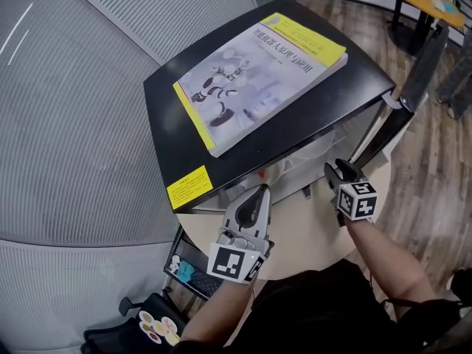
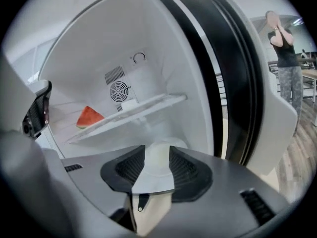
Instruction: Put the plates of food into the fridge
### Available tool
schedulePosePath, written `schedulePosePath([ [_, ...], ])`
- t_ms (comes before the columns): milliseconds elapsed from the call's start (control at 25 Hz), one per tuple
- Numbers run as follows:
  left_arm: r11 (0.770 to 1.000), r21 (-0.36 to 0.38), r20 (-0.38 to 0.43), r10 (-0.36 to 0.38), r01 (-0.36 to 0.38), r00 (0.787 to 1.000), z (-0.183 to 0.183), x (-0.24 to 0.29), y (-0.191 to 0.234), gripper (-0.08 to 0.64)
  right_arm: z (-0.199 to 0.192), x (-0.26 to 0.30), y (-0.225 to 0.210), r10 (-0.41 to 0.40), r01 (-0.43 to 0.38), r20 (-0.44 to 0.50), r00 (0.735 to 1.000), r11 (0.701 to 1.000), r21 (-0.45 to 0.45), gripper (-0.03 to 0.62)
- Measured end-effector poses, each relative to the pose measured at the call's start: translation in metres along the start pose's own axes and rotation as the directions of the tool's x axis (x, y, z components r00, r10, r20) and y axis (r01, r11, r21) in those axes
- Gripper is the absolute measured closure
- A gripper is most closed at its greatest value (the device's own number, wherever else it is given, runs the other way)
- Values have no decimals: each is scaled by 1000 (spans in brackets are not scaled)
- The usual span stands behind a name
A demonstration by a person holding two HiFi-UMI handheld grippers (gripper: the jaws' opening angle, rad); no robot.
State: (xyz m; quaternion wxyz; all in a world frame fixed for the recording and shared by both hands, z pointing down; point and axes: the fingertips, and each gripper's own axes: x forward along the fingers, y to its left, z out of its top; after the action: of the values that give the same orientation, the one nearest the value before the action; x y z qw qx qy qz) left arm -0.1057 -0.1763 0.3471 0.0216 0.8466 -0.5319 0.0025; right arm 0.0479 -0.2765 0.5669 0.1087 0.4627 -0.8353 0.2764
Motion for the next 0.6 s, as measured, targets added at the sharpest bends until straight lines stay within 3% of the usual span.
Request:
schedulePosePath([
  [200,1000,10,26,-23,23,999,10,-17,-3,558,22,-29,15,12,-5,80,997,997,-80,434],
  [600,999,34,50,1,-3,999,32,-79,3,558,60,-102,63,78,-25,212,974,970,-243,442],
])
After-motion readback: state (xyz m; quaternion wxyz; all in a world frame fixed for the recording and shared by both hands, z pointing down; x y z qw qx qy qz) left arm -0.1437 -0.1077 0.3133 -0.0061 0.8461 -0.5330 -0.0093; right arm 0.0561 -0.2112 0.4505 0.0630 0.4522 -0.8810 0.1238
